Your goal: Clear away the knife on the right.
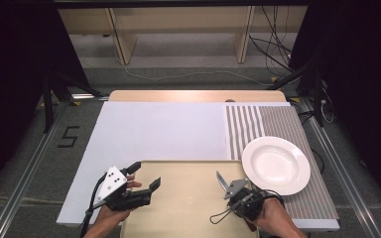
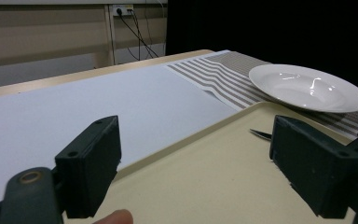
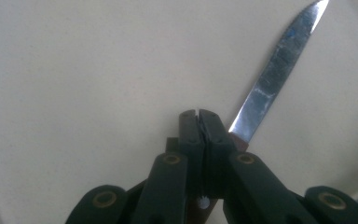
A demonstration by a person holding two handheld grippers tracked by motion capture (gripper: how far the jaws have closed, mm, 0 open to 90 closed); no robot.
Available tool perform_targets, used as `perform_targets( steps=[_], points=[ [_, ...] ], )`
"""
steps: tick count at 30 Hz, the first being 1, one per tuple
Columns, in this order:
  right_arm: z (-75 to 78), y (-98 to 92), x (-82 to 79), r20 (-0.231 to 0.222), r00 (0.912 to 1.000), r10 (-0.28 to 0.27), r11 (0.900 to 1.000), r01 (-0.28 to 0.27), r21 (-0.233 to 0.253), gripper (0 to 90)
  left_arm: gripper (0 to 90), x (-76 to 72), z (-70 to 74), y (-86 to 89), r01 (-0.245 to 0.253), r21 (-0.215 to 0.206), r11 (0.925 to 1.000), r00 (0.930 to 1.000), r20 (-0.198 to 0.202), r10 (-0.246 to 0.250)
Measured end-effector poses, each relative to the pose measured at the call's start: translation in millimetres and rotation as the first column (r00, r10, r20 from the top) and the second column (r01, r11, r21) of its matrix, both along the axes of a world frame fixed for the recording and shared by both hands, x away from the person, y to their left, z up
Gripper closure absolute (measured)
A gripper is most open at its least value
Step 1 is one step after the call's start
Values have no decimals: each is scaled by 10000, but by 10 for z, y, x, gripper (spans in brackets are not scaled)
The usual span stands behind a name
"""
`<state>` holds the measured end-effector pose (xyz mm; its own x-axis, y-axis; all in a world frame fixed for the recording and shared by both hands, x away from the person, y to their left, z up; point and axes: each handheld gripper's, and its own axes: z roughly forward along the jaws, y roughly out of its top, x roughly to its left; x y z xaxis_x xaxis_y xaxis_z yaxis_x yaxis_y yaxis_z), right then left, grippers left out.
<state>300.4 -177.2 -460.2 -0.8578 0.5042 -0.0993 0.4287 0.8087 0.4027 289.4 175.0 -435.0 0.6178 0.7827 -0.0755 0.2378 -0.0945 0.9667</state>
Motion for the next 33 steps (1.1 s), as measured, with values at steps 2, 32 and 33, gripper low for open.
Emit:
perform_targets(
  steps=[2, 32, 33],
  points=[
    [10, -27, 14, -63, 9999, -120, 9999, 120, 51, 888, 164, -1, 2, 0, 1, -8, 10000, 10000, 11, -1],
    [25, -227, 93, -238, 9983, -532, 9981, 524, -333, 878, 165, -2, 4, 1, 2, -4, 10000, 10000, 11, -2],
    [27, -229, 95, -226, 9981, -578, 9977, 569, -366, 875, 165, -3, 4, 0, 3, -5, 10000, 10000, 21, -3]
  ],
)
